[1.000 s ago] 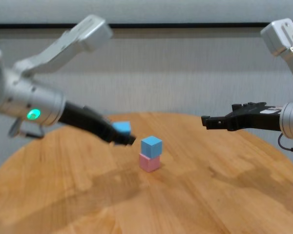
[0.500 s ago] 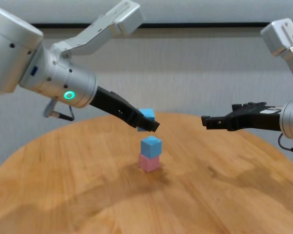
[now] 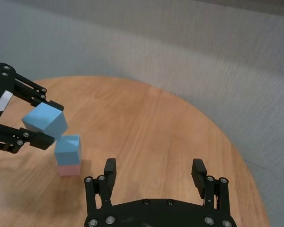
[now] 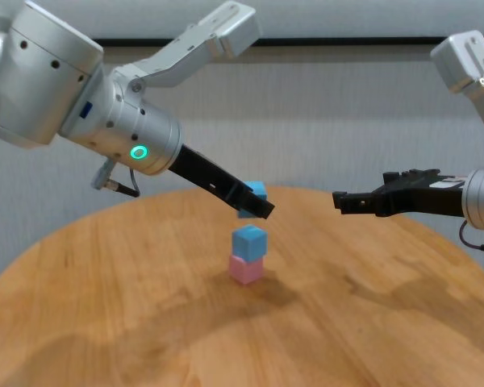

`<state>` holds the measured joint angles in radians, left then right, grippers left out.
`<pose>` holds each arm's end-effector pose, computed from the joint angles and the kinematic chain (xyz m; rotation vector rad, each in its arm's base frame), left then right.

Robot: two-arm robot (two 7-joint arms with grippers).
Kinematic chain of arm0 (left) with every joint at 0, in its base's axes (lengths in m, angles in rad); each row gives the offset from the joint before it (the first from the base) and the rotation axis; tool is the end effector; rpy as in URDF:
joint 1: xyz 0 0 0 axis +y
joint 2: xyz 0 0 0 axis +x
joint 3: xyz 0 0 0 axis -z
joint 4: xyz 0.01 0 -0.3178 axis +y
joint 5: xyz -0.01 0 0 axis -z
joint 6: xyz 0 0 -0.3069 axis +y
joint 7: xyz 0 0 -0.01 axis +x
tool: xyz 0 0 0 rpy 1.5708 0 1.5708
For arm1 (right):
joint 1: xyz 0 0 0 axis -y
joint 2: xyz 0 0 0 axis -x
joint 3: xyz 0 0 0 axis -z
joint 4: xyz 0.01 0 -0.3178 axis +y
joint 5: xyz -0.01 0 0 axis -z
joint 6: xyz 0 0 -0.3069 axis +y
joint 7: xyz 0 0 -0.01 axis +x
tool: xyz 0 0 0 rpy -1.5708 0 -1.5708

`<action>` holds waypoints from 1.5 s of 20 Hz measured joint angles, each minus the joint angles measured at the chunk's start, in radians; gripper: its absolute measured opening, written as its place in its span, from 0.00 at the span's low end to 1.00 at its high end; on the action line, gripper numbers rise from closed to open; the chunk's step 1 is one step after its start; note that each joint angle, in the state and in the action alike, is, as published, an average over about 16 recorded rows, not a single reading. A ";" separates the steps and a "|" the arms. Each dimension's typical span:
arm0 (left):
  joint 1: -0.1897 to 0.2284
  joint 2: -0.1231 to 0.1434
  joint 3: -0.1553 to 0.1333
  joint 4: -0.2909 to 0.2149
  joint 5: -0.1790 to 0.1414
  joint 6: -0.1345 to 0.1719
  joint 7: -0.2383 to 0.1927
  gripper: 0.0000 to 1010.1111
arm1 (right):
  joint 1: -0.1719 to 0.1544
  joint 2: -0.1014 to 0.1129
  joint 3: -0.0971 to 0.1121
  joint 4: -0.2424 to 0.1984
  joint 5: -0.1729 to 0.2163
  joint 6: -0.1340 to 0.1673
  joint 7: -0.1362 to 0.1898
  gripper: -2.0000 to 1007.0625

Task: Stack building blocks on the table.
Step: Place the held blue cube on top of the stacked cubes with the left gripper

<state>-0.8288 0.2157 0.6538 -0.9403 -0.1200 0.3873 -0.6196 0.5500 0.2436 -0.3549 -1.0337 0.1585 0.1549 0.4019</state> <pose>0.5336 -0.0429 -0.2125 0.6093 0.0037 0.6672 0.4814 -0.0247 -0.2896 -0.3261 0.0319 -1.0032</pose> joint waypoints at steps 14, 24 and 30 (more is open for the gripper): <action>-0.022 -0.054 -0.018 0.107 -0.005 -0.040 0.001 0.53 | 0.000 0.000 0.000 0.000 0.000 0.000 0.000 1.00; -0.045 -0.073 -0.033 0.188 -0.005 -0.078 -0.006 0.53 | 0.000 0.000 0.000 0.000 0.000 0.000 0.000 1.00; -0.054 -0.083 -0.040 0.221 -0.003 -0.092 -0.012 0.53 | 0.000 0.000 0.000 0.000 0.000 0.000 0.000 1.00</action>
<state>-0.8831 0.1326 0.6140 -0.7195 -0.1229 0.2956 -0.6314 0.5500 0.2436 -0.3549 -1.0337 0.1585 0.1549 0.4019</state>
